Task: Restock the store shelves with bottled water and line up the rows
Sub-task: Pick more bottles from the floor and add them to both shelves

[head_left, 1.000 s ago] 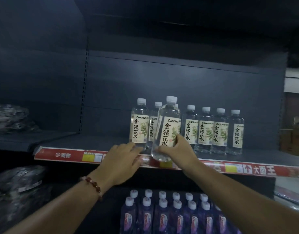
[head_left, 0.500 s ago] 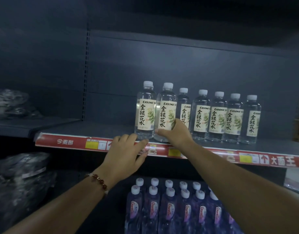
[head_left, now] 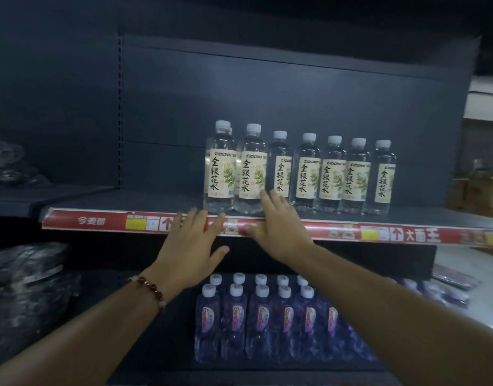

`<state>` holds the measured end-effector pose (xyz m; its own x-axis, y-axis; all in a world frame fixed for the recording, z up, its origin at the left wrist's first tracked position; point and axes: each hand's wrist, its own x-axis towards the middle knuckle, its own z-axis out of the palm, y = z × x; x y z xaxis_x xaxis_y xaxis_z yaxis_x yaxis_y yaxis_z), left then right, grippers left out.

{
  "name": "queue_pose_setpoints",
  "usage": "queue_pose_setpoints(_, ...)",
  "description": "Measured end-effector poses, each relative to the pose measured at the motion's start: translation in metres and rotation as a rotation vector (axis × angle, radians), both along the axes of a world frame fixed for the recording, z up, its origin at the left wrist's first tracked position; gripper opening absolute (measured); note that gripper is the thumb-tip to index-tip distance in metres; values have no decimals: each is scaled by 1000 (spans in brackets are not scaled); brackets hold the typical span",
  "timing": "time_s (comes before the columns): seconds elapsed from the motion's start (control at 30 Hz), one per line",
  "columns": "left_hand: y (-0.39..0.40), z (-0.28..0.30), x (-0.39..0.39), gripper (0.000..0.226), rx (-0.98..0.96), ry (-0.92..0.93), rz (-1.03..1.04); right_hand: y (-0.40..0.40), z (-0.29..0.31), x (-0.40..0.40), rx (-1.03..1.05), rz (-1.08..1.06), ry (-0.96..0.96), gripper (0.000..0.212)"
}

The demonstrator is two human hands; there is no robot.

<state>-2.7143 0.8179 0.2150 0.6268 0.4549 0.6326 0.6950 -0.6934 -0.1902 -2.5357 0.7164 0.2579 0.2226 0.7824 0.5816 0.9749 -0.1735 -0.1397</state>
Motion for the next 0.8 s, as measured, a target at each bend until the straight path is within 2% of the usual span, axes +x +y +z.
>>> queue_pose_setpoints(0.1, -24, -20, 7, 77, -15, 31, 10, -47, -28, 7, -125, -5, -122, 86)
queue_pose_setpoints(0.2, -60, -55, 24, 78, -82, 40, -83, -92, -71, 19, -214, -24, -71, 83)
queue_pose_setpoints(0.33, -113, -133, 56, 81, -227, 82, -250, -158, -155, 37, -364, -78, 22, 84)
queue_pose_setpoints(0.43, -158, -196, 77, 79, -385, 238, -290, -208, -231, 52, -501, -143, 104, 83)
queue_pose_setpoints(0.63, -237, -325, 93, 75, -549, 535, -335, -312, -379, 57, -736, -283, 349, 82)
queue_pose_setpoints(0.8, -276, -423, 93, 76, -575, 727, -372, -361, -476, 42, -922, -357, 453, 84)
